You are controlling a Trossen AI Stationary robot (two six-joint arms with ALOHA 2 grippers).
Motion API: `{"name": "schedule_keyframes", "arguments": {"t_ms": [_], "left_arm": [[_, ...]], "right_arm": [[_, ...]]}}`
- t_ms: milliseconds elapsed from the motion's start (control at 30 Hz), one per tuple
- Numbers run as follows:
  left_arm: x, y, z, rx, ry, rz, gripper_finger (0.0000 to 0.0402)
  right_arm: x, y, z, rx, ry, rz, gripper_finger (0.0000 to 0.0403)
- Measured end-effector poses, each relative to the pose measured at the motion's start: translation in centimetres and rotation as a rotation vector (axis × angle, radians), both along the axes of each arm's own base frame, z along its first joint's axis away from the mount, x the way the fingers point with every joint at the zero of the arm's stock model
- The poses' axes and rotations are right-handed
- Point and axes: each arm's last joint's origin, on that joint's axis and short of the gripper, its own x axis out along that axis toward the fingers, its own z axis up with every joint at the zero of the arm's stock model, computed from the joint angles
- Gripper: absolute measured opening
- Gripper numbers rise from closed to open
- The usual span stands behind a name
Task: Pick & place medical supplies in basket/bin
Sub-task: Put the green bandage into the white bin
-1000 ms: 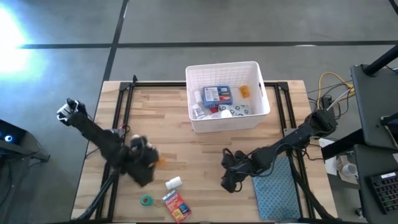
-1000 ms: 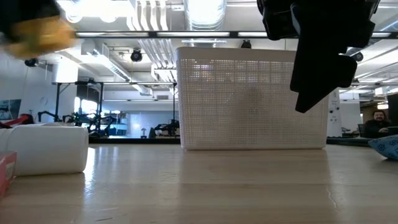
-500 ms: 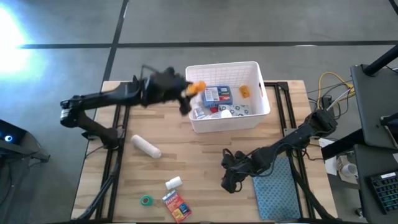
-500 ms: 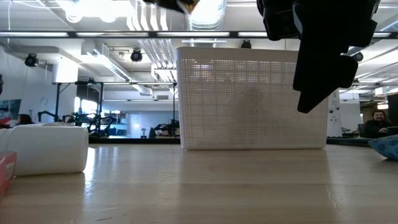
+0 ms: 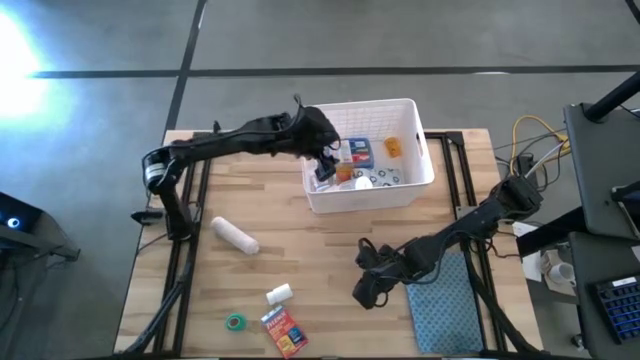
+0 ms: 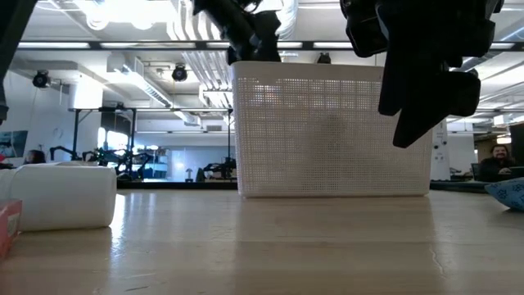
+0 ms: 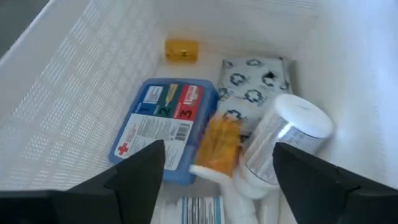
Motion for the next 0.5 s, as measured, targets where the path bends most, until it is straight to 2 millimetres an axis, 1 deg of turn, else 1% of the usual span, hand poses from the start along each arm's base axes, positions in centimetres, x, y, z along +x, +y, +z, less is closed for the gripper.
{"name": "schedule_keyframes", "arguments": {"t_ms": [133,233,367,433,500], "left_arm": [[-0.4,-0.6,3.2,0.027,0.015,-0.037,0.0294],[-1.9,-1.7,5.8,0.001,0.046,-0.038,0.0296],[-4.8,-4.9,8.8,-0.043,0.072,-0.078,0.0296],[-6.1,-6.6,9.6,-0.070,0.077,-0.101,0.0296],[-7.2,-8.3,9.7,-0.091,0.080,-0.125,0.0296]], "right_arm": [[0.1,0.1,0.1,0.012,-0.015,-0.009,0.0240],[0.1,0.1,0.1,0.012,-0.016,-0.008,0.0240],[0.1,0.1,0.1,0.012,-0.016,-0.008,0.0240],[0.1,0.1,0.1,0.008,-0.017,-0.002,0.0240],[0.1,0.1,0.1,0.005,-0.018,0.003,0.0240]]}}
